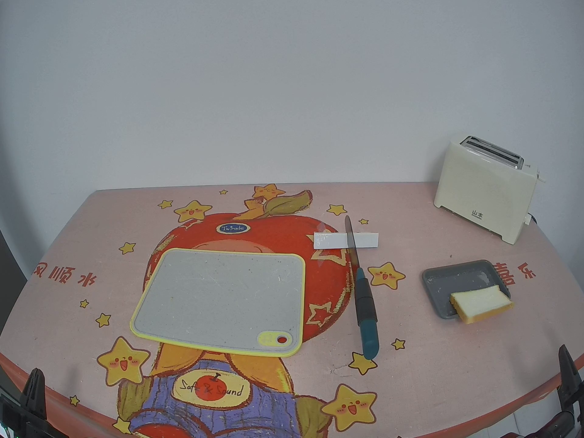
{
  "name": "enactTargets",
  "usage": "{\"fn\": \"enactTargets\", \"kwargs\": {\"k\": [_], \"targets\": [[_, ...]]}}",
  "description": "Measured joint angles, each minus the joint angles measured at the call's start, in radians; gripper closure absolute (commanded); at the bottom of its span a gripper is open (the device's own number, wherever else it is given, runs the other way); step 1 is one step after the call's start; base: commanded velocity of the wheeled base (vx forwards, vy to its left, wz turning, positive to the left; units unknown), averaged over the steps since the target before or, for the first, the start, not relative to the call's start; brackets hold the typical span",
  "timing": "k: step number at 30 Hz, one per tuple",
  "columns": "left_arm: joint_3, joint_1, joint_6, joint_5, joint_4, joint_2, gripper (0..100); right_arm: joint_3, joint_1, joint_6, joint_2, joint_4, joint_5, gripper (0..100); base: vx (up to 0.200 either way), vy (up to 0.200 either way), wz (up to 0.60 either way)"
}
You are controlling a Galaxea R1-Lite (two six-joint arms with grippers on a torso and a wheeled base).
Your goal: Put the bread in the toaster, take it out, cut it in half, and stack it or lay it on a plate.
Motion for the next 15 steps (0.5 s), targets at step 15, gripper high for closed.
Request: {"fn": "enactTargets", "kwargs": {"k": [15], "targets": [[0.000,0.000,-0.001,0.000,0.000,0.000,100,-0.037,0.022,0.255,0.147,0.000,0.012,0,0.000,0.000,0.00]]}}
